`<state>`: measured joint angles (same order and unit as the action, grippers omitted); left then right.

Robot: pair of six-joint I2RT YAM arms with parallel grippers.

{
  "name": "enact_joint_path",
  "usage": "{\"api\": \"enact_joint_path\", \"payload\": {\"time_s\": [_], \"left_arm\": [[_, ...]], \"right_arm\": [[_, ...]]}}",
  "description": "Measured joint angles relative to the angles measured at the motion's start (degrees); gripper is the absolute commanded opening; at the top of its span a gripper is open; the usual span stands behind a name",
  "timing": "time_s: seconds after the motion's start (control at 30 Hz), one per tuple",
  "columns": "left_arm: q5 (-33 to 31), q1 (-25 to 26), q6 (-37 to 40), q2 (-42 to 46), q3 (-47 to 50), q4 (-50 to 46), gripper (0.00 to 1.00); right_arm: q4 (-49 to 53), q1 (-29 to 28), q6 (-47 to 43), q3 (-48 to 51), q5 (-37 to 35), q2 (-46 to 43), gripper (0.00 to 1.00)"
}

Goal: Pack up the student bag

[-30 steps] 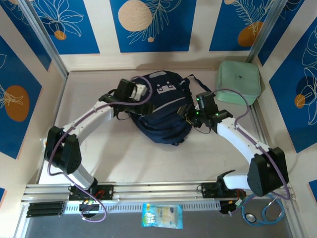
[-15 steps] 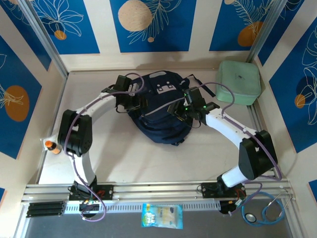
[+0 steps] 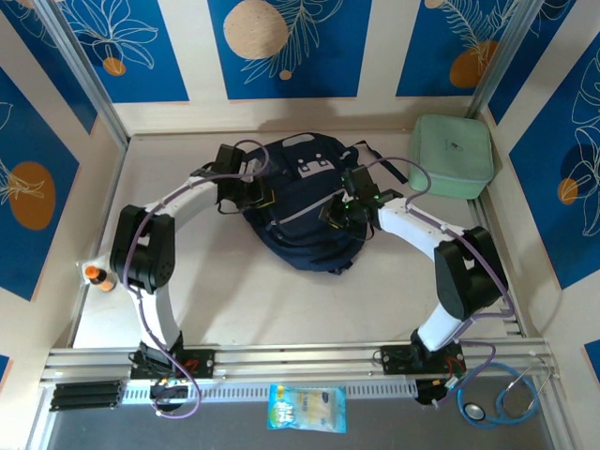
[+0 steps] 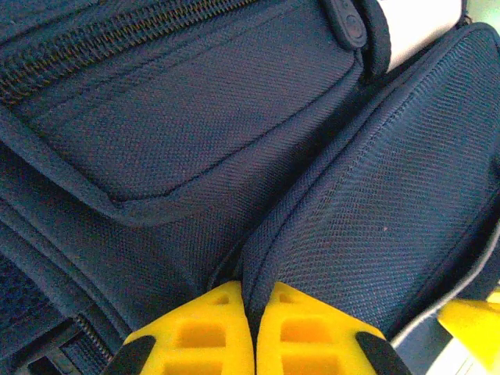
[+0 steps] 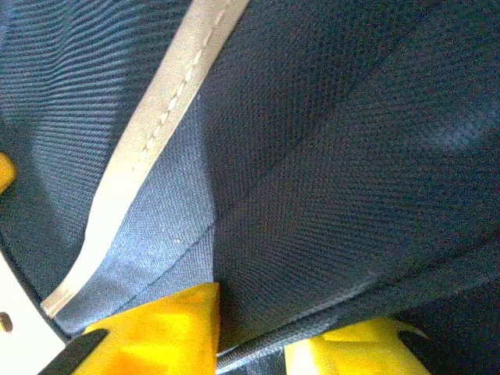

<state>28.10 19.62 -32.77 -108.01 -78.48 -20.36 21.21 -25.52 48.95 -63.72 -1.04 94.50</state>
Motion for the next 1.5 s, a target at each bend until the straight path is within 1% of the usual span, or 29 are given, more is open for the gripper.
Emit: {"api": "enact_joint_path", "payload": {"time_s": [0.17, 0.3, 0.37, 0.43, 0.5, 0.6, 0.7, 0.8, 0.93, 1.0, 1.1, 1.17, 1.27, 1.37, 1.5], "left_arm": [[-0.28, -0.04, -3.06, 6.34, 7.28, 3.63, 0.0], [-1.6, -0.11, -9.01, 12.85, 15.45, 8.35, 0.0], [-1.99, -0.09, -11.87, 14.91, 18.38, 10.49, 0.0], [-2.25, 0.02, -14.03, 15.72, 19.96, 11.76, 0.0], [-2.23, 0.15, -15.52, 15.8, 20.52, 12.55, 0.0], [-2.23, 0.22, -16.83, 15.8, 20.7, 13.11, 0.0], [-2.21, 0.24, -17.59, 15.8, 20.7, 13.55, 0.0], [-2.21, 0.44, -18.25, 15.78, 20.7, 13.97, 0.0], [-2.19, 1.07, -19.52, 15.63, 20.68, 14.75, 0.0], [-2.19, 1.51, -19.98, 15.54, 20.68, 15.23, 0.0], [-2.16, 2.27, -20.83, 15.26, 20.44, 15.65, 0.0], [-2.14, 2.71, -21.29, 15.04, 20.33, 16.11, 0.0], [-1.88, 3.1, -21.92, 14.84, 20.13, 16.79, 0.0], [-1.53, 3.19, -22.45, 14.82, 20.09, 17.35, 0.0], [-1.31, 3.23, -22.47, 14.82, 20.09, 17.88, 0.0]], "right_arm": [[-0.07, 0.57, -3.58, -2.32, 1.14, 2.69, 0.24], [-0.13, 0.96, -7.72, -6.51, 2.6, 5.97, 0.24], [-0.15, 1.33, -9.73, -9.09, 2.99, 8.04, 0.27], [-0.42, 1.66, -11.41, -11.08, 2.78, 9.42, 0.34], [-0.74, 1.95, -12.74, -11.74, 2.03, 9.53, 0.41], [-0.35, 1.79, -13.73, -11.58, -0.68, 8.13, 0.48], [1.73, 0.81, -14.08, -10.6, -5.14, 4.7, 0.49], [4.13, -1.95, -13.7, -8.68, -9.99, -0.81, 0.5], [6.19, -9.88, -10.99, -5.92, -15.56, -6.88, 0.49], [6.78, -14.69, -9.18, -5.77, -17.97, -7.5, 0.48], [6.64, -21.27, -7.06, -5.81, -20.96, -6.34, 0.4], [6.75, -24.81, -6.12, -6.73, -22.73, -3.96, 0.35], [7.08, -27.61, -5.38, -9.79, -25.9, 0.85, 0.3], [7.39, -28.55, -4.74, -11.41, -28.81, 3.76, 0.29], [8.39, -28.59, -3.52, -11.56, -30.67, 4.5, 0.3]]}}
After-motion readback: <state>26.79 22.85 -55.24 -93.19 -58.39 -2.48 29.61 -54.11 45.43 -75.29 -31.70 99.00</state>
